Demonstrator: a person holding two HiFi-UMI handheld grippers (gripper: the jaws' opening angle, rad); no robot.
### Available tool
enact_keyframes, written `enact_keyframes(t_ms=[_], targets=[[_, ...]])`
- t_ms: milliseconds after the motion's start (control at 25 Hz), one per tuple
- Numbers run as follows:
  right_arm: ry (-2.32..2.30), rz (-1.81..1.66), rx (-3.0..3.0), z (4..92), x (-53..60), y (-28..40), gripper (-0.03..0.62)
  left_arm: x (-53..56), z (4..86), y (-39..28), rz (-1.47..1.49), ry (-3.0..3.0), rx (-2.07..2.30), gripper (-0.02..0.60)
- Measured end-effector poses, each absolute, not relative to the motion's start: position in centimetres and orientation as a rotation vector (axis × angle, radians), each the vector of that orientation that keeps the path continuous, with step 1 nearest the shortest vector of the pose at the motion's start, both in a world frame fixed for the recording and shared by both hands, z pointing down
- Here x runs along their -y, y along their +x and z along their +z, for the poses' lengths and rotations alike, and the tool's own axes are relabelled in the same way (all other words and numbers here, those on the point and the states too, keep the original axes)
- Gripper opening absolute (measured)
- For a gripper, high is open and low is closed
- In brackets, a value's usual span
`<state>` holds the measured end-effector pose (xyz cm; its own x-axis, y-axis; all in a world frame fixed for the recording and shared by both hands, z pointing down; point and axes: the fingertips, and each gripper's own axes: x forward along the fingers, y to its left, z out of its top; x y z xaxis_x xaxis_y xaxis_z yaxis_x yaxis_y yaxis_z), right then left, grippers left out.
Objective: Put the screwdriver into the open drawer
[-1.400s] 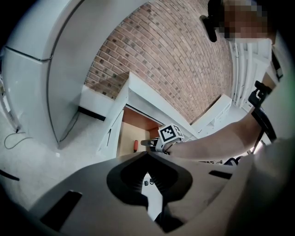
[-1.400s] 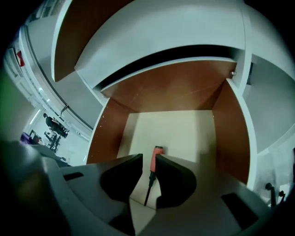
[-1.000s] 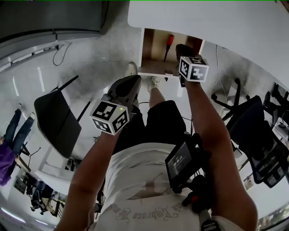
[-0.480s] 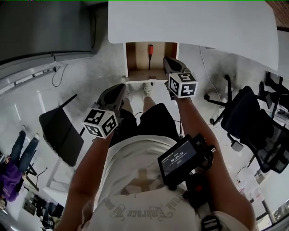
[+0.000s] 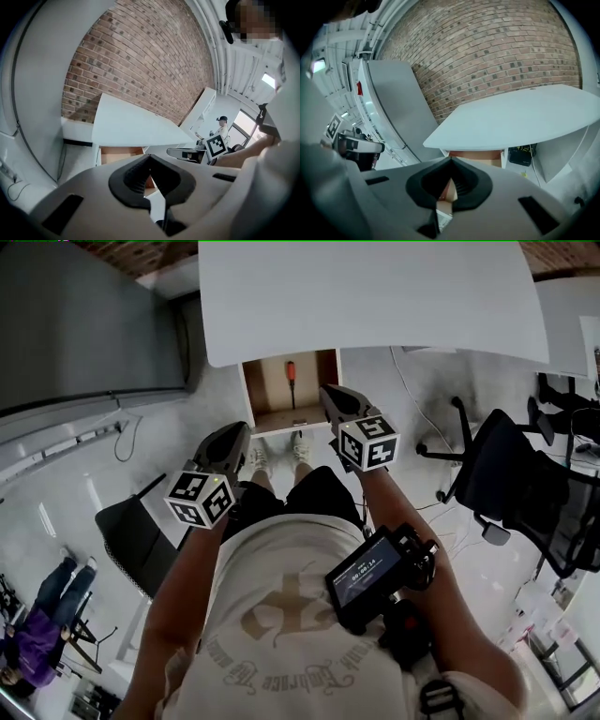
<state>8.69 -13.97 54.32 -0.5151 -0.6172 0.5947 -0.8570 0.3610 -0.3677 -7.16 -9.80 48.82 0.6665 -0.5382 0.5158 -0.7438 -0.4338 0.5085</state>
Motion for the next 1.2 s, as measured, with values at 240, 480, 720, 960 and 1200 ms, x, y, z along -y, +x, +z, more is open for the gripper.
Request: enact_keyframes(t_ms=[240, 480, 720, 960, 1200], targets=[[1.333, 0.901, 2.362, 48.8, 12.8, 10.3, 0.021, 9.3, 45.8, -5.0, 0.36, 2.217, 0.956, 0.02], [1.371, 0.845, 2.424, 45.1, 12.6, 11.2, 0.021, 10.3, 43.9, -4.0, 0.353, 2.282, 0.929, 0.02], [1.357, 0.769, 2.452, 42.1, 11.1, 11.7, 0.021, 10.4, 41.7, -3.5, 0.345, 2.326, 0.905, 0.02], [1.368, 0.737, 2.486, 40.1, 10.1, 11.7, 0.021, 10.7, 40.4, -3.4, 0.339, 2.369, 0.885, 0.02], [1.389, 0.718, 2.499, 38.8, 9.3, 12.2, 0.021, 10.9, 39.4, -3.0, 0.327, 2.392, 0.873, 0.02]])
